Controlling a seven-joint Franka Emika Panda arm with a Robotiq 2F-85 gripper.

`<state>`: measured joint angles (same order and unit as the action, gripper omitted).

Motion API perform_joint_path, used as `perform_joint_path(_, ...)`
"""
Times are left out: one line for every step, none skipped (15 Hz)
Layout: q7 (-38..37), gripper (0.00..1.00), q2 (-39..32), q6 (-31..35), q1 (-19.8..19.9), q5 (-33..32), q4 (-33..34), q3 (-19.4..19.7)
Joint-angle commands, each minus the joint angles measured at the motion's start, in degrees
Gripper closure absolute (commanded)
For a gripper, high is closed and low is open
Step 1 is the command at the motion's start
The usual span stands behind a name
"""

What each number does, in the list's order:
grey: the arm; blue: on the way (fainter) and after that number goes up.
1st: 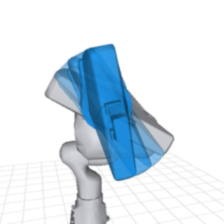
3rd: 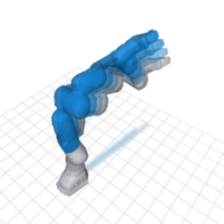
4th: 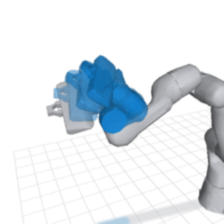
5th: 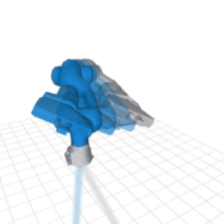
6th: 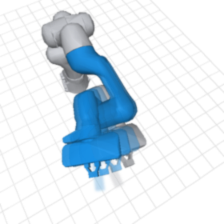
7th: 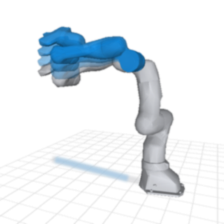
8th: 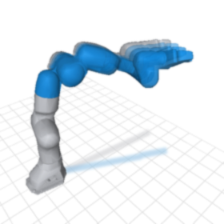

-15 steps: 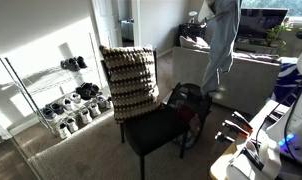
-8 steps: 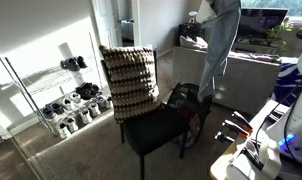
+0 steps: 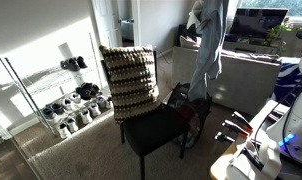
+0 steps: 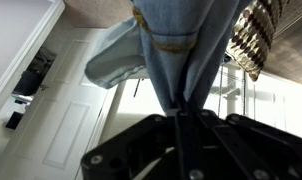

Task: Put the jean trousers into the washing basket

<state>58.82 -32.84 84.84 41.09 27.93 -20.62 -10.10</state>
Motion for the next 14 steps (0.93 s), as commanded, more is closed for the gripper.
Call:
perform_joint_path(-1.05,1.0,-1.47,4.26,-4.02,-3.66,-0.02,0.87)
perform_joint_path(-1.09,1.0,-2.08,4.57,-5.0,-4.53,-0.02,1.19)
perform_joint_path(-1.03,1.0,-2.51,4.43,-5.67,-5.3,-0.03,1.48)
perform_joint_path(-0.98,1.0,-3.05,4.18,-6.33,-6.09,-0.03,1.81)
perform_joint_path(-0.93,1.0,-3.62,3.66,-6.83,-6.94,-0.04,2.27)
perform_joint_path(-0.97,1.0,-4.04,3.0,-7.18,-7.82,-0.04,2.73)
perform_joint_path(-0.91,1.0,-4.5,1.71,-7.5,-9.15,-0.05,3.58)
perform_joint_path(-1.0,1.0,-4.87,0.95,-7.48,-9.9,-0.06,4.07)
perform_joint_path(-0.81,1.0,-5.2,-0.14,-7.54,-11.21,-0.08,4.85)
perform_joint_path(-0.62,1.0,-5.41,-1.69,-7.31,-12.04,-0.24,5.41)
perform_joint_path(-0.56,1.0,-5.72,-2.35,-7.21,-13.03,-0.16,6.04)
perform_joint_path(-0.5,1.0,-5.82,-3.62,-7.02,-13.56,-0.25,6.46)
perform_joint_path(-0.6,1.0,-5.95,-4.41,-6.87,-13.98,-0.23,6.8)
perform_joint_path(-0.45,1.0,-5.89,-5.41,-6.66,-14.19,-0.21,6.94)
